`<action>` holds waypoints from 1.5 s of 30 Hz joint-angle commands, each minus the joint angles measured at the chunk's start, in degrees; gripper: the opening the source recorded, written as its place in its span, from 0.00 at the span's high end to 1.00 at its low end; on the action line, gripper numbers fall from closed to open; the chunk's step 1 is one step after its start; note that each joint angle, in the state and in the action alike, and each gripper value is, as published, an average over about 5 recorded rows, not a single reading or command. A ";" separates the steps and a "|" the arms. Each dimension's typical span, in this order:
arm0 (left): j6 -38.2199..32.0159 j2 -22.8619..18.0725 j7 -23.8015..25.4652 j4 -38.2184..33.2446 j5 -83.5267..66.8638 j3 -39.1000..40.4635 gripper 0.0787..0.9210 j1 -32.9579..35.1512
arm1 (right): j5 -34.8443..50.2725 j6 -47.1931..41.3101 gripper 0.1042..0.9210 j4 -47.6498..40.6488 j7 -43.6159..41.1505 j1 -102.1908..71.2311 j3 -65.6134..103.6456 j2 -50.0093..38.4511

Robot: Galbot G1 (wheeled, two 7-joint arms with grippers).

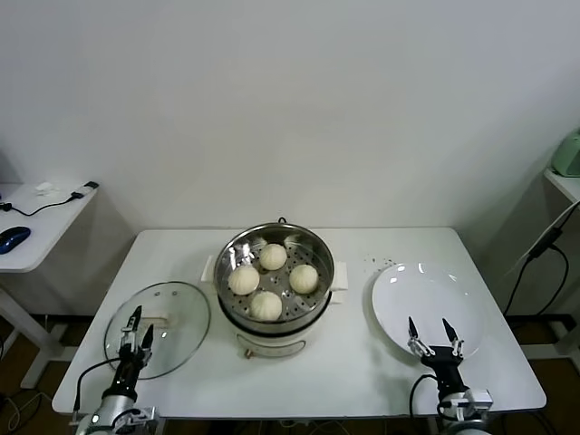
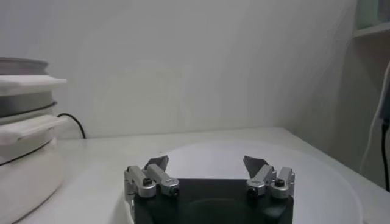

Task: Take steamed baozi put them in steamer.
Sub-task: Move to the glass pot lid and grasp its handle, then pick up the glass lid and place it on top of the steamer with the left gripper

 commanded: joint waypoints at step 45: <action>5.79 3.14 8.84 -15.56 -12.01 -1.82 0.94 -1.47 | -2.00 -0.79 0.12 1.28 0.19 0.43 0.89 1.00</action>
